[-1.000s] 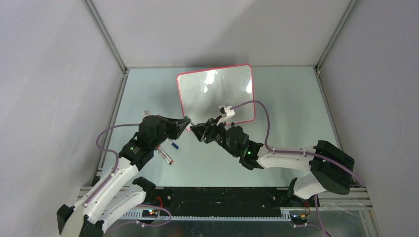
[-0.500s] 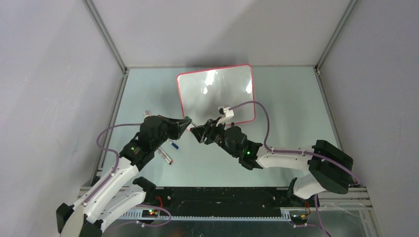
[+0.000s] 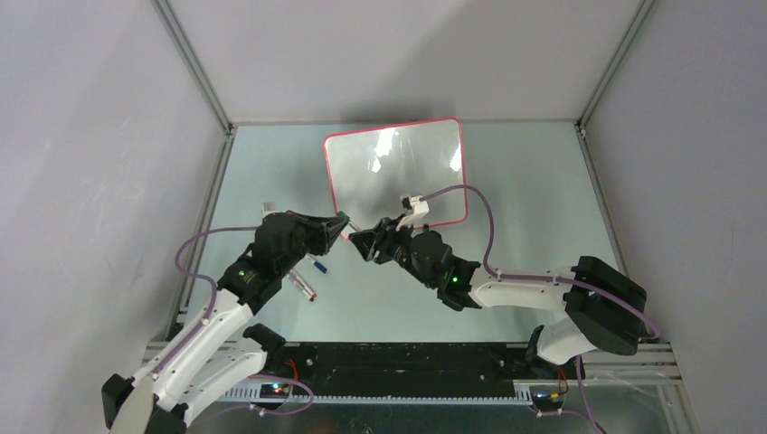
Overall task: Write a sentence on the whiteboard
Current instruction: Open the whiteboard marker at the center of the board.
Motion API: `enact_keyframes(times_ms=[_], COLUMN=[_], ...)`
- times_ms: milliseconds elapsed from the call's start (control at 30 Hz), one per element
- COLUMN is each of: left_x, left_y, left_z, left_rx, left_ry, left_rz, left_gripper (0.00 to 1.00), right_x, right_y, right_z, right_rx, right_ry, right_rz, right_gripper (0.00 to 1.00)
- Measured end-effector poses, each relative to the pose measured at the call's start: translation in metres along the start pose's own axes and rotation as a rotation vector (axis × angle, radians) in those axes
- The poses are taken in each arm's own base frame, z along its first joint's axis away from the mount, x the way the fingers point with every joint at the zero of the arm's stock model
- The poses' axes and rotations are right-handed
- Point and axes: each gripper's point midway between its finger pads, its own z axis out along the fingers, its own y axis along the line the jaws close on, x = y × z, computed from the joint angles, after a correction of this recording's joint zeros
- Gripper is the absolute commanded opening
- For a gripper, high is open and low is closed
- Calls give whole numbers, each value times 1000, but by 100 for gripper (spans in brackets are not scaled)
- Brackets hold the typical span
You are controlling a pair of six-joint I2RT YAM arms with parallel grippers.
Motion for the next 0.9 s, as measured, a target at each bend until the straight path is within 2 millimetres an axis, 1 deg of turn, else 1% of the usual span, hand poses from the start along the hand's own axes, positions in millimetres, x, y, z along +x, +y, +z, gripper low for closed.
enact_keyframes(times_ms=[133,267,333,400,433,500,533,600,733,767,800,900], left_x=[0,0,0,-1,-2,-3,-3,-4,-4,-4,-4,-4], left_y=[0,2,2,2,2,2,2,2,2,2,2,3], left_z=[1,2,2,2,2,3,3,3,3,3,3,4], left_rx=[-2,-8,-7,-7,-7,-7,-7,-7,-7,-7,-7,-12], left_ry=[0,-1,-3,-8,-12,-19,-20,-21,-24,-24,-25,-25], left_rz=[-4,-3,-3,-3,-3,-3,-3,-3,-3,-3,-3,-2], left_gripper=[0,0,0,0,0,0,0,0,0,0,0,0], right_x=[0,-2,-2,-2,-3,-3,-4,-6,-9,-9,-9,-9], right_y=[0,-2,-2,-3,-3,-3,-3,-2,0,0,0,0], right_z=[0,1,1,1,1,1,0,0,-1,-1,-1,-1], right_rx=[0,4,3,3,4,4,4,1,-8,-10,-12,-19], right_ry=[-1,-3,-3,-2,-1,0,-1,-3,-7,-6,-5,-1], right_rz=[1,3,3,3,2,4,5,5,8,10,7,16], right_gripper=[58,61,64,69,75,78,78,74,60,54,49,47])
